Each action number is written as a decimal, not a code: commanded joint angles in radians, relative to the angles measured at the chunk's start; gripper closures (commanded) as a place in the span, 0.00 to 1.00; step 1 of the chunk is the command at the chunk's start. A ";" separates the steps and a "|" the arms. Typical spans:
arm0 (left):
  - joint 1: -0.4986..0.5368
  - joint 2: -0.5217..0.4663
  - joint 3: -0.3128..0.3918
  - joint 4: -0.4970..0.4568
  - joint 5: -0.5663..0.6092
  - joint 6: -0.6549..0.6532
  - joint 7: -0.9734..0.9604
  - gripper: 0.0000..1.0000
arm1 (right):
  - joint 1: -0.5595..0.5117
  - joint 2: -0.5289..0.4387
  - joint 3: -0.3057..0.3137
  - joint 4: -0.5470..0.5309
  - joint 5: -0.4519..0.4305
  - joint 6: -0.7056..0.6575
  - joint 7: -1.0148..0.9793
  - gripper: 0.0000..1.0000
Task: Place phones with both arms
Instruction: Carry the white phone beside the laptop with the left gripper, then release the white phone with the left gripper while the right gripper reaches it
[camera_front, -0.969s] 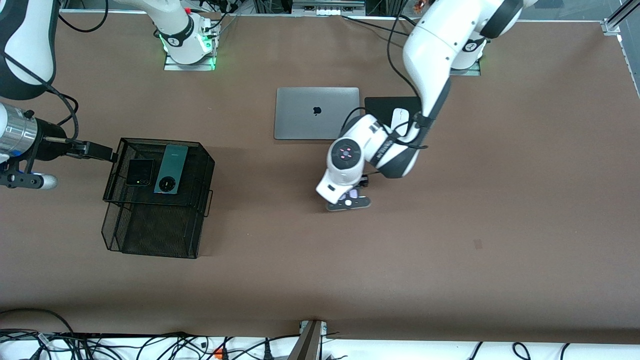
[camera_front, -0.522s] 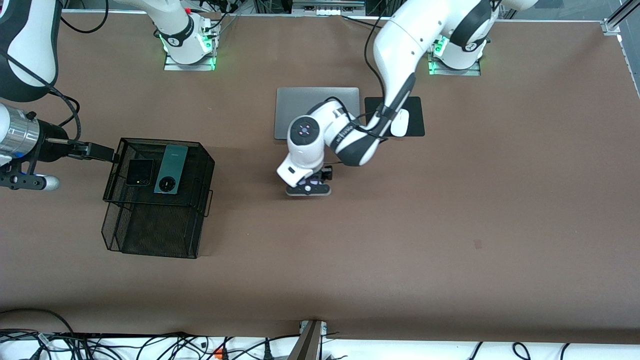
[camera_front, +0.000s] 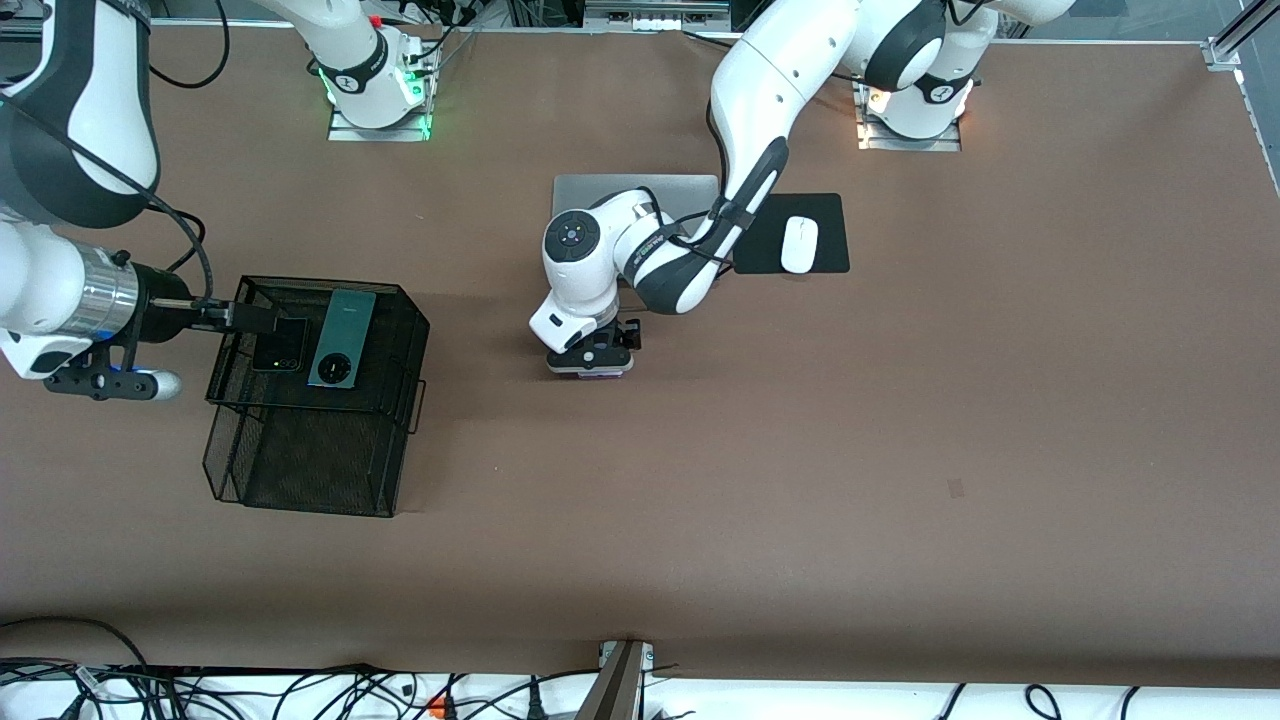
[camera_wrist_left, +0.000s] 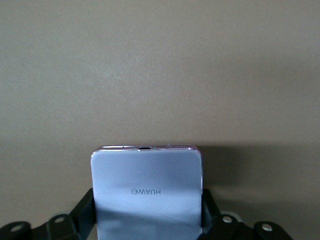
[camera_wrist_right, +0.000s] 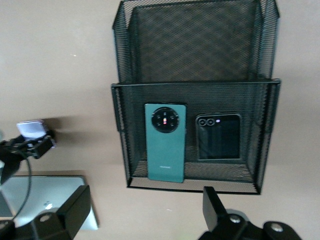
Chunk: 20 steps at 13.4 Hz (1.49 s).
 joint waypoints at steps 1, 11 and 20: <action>0.007 0.000 0.010 0.036 0.017 -0.021 -0.016 0.00 | -0.207 -0.019 0.253 0.028 -0.103 -0.004 0.032 0.01; 0.365 -0.271 0.004 -0.022 0.012 -0.463 0.192 0.00 | -0.363 -0.001 0.727 -0.042 -0.287 0.224 0.479 0.01; 0.737 -0.647 0.004 -0.190 0.020 -0.721 0.821 0.00 | 0.031 0.342 0.769 -0.029 -0.550 0.623 1.007 0.01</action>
